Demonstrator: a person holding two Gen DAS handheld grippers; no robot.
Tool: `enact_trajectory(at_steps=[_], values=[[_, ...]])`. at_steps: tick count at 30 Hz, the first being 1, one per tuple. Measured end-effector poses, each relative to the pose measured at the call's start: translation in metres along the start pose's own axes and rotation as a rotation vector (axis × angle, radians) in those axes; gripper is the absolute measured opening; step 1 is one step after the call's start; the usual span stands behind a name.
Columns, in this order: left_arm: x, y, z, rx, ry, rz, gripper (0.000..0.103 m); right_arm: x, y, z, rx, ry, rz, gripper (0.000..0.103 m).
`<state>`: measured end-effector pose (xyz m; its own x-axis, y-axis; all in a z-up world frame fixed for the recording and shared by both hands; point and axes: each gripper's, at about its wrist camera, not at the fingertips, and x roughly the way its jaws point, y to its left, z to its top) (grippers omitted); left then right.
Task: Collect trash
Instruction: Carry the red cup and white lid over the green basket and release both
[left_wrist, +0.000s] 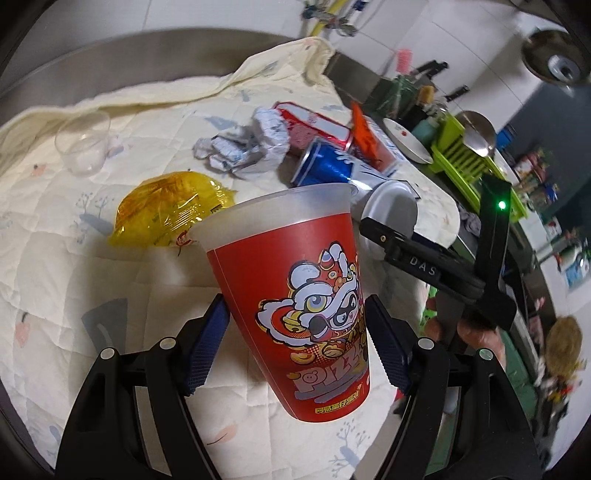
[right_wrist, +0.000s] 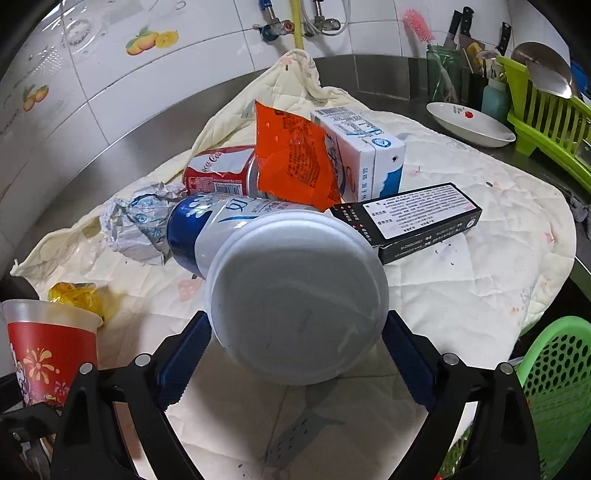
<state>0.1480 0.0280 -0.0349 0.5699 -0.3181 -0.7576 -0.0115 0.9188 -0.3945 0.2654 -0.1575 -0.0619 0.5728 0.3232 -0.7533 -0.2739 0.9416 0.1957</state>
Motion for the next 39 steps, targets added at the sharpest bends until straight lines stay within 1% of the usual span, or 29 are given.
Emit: enact_trajectory(at_steps=[4,7,12,15,22,23,27,30,34,39], values=[[-0.002,-0.006,-0.006,0.035,0.010,-0.031,0.073,-0.015,-0.002,-0.008,-0.012,-0.017,0.000,0.089],[-0.002,-0.013,-0.009,0.057,0.013,-0.044,0.073,-0.030,-0.011,-0.014,0.000,-0.034,-0.011,0.089],[0.000,-0.031,-0.009,0.101,0.020,-0.069,0.073,-0.058,-0.043,-0.027,0.056,-0.045,-0.053,0.089],[0.005,-0.048,-0.010,0.135,0.030,-0.090,0.073,-0.077,-0.071,-0.040,0.099,-0.047,-0.100,0.089],[0.022,-0.097,-0.014,0.220,0.067,-0.150,0.073,-0.110,-0.151,-0.082,0.223,-0.009,-0.226,0.090],[0.025,-0.104,-0.015,0.228,0.074,-0.164,0.073,-0.115,-0.165,-0.091,0.242,-0.002,-0.256,0.090],[0.038,-0.139,-0.020,0.280,0.099,-0.203,0.073,-0.128,-0.200,-0.118,0.307,0.023,-0.301,0.091],[0.045,-0.164,-0.024,0.320,0.110,-0.229,0.073,-0.136,-0.220,-0.134,0.343,0.024,-0.337,0.093],[0.057,-0.197,-0.029,0.372,0.132,-0.246,0.073,-0.147,-0.236,-0.146,0.379,0.007,-0.342,0.094],[0.075,-0.234,-0.036,0.433,0.159,-0.257,0.073,-0.167,-0.241,-0.157,0.396,-0.030,-0.335,0.094]])
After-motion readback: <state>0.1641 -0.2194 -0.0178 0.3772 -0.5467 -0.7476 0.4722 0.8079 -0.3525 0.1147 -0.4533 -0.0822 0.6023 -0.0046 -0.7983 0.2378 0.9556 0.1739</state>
